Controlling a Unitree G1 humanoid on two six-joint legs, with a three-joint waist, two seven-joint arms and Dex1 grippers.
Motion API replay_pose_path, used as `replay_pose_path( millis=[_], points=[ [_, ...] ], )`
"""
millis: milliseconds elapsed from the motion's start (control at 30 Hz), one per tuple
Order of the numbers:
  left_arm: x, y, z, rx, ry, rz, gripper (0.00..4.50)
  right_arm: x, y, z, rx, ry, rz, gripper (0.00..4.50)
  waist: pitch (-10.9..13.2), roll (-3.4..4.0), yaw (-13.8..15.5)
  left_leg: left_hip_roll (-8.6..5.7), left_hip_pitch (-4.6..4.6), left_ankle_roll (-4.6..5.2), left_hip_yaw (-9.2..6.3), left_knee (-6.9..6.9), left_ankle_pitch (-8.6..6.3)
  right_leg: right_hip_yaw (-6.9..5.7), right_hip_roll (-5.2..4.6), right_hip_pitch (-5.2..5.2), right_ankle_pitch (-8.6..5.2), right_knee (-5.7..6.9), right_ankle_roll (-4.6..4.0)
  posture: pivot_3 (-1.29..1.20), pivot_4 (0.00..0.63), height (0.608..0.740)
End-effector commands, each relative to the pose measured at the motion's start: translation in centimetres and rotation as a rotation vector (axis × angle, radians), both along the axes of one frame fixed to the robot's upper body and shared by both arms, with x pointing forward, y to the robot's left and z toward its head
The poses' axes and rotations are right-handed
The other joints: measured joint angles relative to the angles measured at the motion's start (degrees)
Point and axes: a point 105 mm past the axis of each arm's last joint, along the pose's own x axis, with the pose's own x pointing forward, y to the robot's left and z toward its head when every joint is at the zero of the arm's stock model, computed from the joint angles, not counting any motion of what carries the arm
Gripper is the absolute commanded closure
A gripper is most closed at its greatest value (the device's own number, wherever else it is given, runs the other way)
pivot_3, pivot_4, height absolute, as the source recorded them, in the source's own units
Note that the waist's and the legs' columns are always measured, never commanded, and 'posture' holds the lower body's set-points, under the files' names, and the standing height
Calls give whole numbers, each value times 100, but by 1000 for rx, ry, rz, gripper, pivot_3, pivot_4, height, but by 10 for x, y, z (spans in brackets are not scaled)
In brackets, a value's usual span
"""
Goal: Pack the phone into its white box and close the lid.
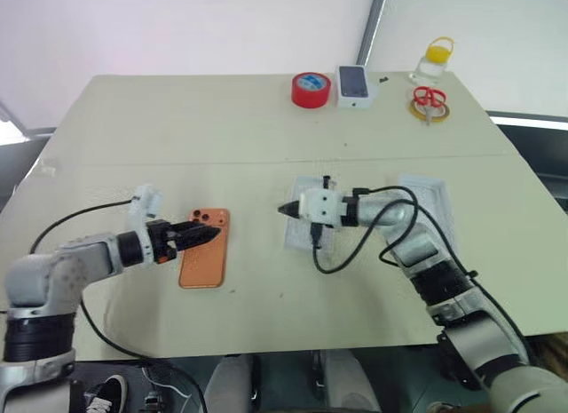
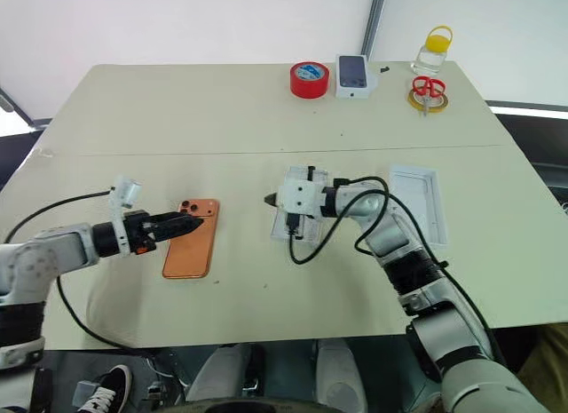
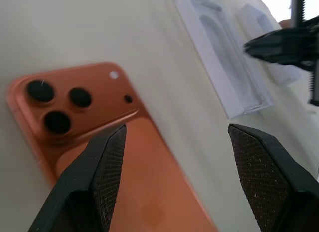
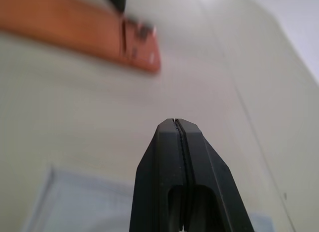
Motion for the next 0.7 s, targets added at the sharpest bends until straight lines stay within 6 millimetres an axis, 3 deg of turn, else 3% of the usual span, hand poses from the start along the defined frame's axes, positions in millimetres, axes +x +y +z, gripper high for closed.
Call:
replay_pose_path(
  millis=[33, 167, 267, 400, 533, 700],
  points=[
    [-3, 18, 0, 17, 36, 67, 1035, -5, 23, 2, 9, 12, -10, 4488, 1, 3, 30, 0, 0, -7, -1, -6, 4, -1, 0, -4, -1, 3, -3, 0, 150, 740],
    [-14, 18, -11, 1, 131, 69, 1035, -11, 36, -21, -97, 64, 5, 4488, 1, 2, 91, -16, -7, -16, -5, -4, 8, -1, -13, -3, -9, 2, -27, 0, 150, 740],
    [-9, 24, -29, 16, 202, 153, 1035, -14, 41, -47, -234, 118, 8, 4488, -1, 4, 78, -26, -6, -15, -5, -1, 8, -1, -26, 0, -8, -1, -28, 0, 150, 740],
    [-8, 8, -37, -58, 281, 152, 1035, -18, 48, -70, -352, 204, 30, 4488, -10, 17, 81, -26, 10, -22, -8, -2, 12, -3, -23, 10, -6, 8, -24, 0, 150, 740],
    [-14, 0, -45, -83, 370, 132, 1035, -17, 53, -75, -359, 250, 29, 4488, -34, 29, 67, -27, 82, -20, -11, -24, 9, -5, -20, 74, -9, -2, -24, 0, 150, 740],
    [-13, -22, -53, -138, 428, 95, 1035, -16, 66, -66, -315, 238, 33, 4488, -83, 72, 64, -28, 86, -20, -8, -35, 9, -1, -20, 75, -8, -3, -22, 0, 150, 740]
  ],
)
